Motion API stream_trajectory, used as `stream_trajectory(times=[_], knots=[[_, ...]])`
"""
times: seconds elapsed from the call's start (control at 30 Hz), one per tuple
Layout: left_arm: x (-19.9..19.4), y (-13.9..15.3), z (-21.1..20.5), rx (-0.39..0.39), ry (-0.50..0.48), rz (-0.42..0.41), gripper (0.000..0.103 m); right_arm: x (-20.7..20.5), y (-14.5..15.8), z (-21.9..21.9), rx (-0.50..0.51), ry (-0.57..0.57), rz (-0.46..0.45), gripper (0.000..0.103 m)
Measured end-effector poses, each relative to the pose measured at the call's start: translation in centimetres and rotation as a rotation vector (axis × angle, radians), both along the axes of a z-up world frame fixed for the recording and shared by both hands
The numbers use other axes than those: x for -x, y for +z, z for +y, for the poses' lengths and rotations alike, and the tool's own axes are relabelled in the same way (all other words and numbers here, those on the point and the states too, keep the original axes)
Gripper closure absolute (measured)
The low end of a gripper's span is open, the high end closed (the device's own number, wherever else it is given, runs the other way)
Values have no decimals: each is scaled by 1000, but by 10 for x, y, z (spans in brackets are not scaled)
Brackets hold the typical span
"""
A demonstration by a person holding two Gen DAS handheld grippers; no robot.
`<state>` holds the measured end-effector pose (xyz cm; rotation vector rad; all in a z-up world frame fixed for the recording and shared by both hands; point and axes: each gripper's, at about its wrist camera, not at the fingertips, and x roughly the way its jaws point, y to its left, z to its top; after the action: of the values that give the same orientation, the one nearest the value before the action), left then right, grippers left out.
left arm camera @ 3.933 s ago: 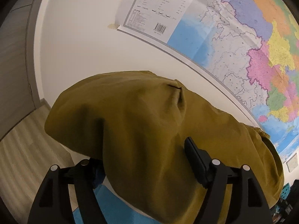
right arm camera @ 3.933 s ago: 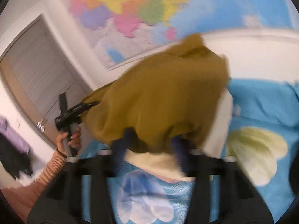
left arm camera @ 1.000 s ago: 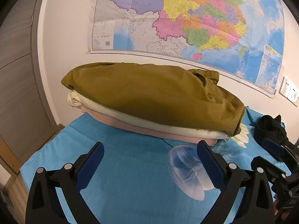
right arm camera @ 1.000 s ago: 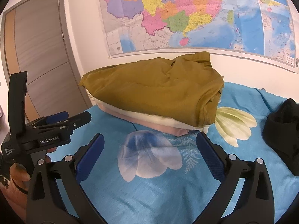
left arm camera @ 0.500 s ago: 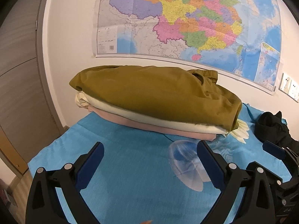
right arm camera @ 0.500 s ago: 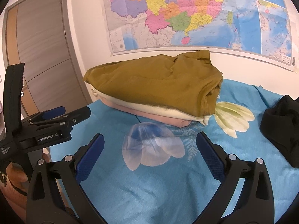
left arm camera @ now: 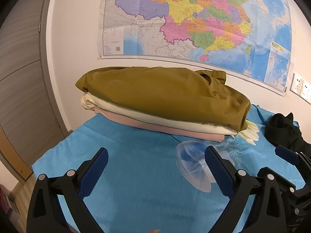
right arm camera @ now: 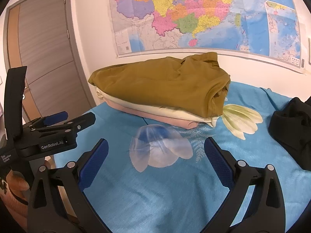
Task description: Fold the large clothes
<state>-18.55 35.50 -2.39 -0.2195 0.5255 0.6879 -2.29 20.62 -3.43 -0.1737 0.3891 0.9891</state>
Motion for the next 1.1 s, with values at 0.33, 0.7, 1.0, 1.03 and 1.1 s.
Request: stream_trajectory(times=[0.33, 0.7, 1.0, 1.03, 1.1], knots=[[1, -2, -2, 1, -1, -2, 7, 3, -2, -1, 8, 6, 11, 6], [3, -1, -6, -6, -9, 0, 7, 4, -1, -3, 5, 0, 11, 6], [3, -1, -8, 0, -9, -3, 7, 4, 0, -3, 4, 1, 11, 6], [3, -1, -8, 1, -10, -2, 7, 5, -1, -3, 5, 0, 11, 6], [3, -1, -8, -1, -7, -1, 7, 6, -1, -4, 4, 0, 10, 6]])
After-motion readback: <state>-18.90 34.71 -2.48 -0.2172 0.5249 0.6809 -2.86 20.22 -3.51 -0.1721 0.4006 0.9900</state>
